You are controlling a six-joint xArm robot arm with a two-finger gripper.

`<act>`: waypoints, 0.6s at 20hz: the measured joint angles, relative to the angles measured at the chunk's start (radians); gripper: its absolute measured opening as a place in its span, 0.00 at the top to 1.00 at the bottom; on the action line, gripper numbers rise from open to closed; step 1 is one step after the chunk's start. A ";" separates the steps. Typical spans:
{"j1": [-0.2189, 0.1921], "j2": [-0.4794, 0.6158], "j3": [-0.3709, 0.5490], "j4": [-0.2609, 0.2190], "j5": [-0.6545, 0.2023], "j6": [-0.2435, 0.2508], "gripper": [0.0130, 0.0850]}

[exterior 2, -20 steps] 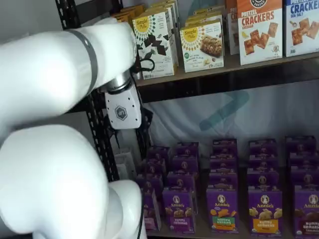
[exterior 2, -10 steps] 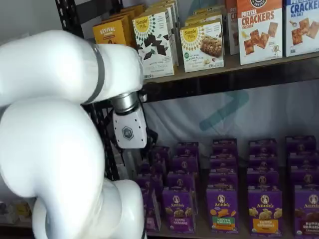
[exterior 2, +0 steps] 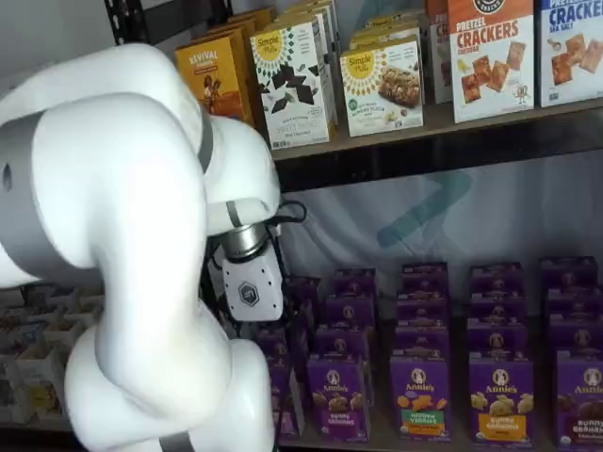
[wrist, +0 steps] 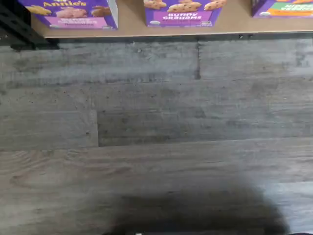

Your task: Pick up the purple box with a pink patch in the middle, on the bottom shelf, the first box from the left

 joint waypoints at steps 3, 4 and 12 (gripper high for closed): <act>0.010 0.080 0.009 0.030 -0.066 -0.010 0.00; 0.016 0.111 0.013 0.039 -0.096 -0.011 0.00; 0.063 0.330 0.002 0.091 -0.260 -0.010 0.00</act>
